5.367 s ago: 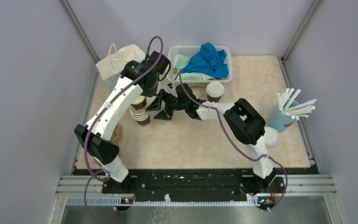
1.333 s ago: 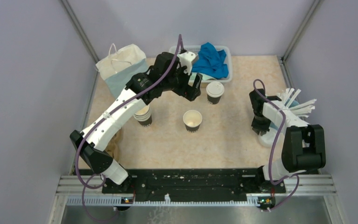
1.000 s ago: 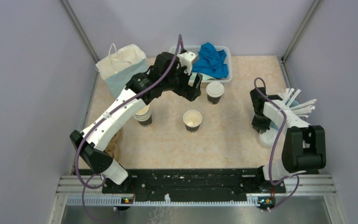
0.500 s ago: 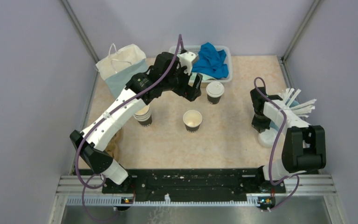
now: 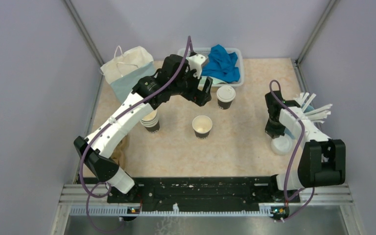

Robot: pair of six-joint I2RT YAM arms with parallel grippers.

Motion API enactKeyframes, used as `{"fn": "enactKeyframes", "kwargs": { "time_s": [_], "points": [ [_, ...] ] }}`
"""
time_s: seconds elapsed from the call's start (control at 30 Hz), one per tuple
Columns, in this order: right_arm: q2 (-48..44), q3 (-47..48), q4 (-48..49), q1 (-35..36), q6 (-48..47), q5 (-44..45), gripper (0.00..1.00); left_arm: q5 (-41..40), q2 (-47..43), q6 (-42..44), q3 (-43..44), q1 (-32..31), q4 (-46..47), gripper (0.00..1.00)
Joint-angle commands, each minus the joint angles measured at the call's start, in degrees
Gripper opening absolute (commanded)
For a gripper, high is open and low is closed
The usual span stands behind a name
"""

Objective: Pack the takeout coffee

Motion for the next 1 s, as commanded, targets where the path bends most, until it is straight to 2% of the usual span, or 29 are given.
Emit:
{"fn": "enactKeyframes", "kwargs": {
  "time_s": [0.0,0.07,0.23,0.4,0.47,0.97],
  "points": [
    [0.1,1.5,1.3,-0.6,-0.7,-1.2,0.0,0.9,0.2,0.5,0.9,0.2,2.5,0.99],
    [1.1,1.1,1.7,-0.7,-0.8,-1.4,0.01,0.8,0.2,0.6,1.0,0.2,2.5,0.99],
    [1.8,1.1,2.1,-0.9,-0.7,-2.1,0.2,0.5,0.0,0.7,0.8,0.3,2.3,0.99],
    [1.8,0.8,1.9,-1.0,-1.2,-1.7,0.21,0.7,0.1,0.7,0.8,0.4,2.4,0.99],
    [1.7,0.4,2.1,-1.1,-1.2,-1.7,0.25,0.7,0.1,0.7,0.8,0.5,2.3,0.99],
    [2.6,-1.5,3.1,-1.5,-1.0,-1.2,0.2,1.0,0.1,0.6,1.1,0.6,2.3,0.99]
  ]
}}
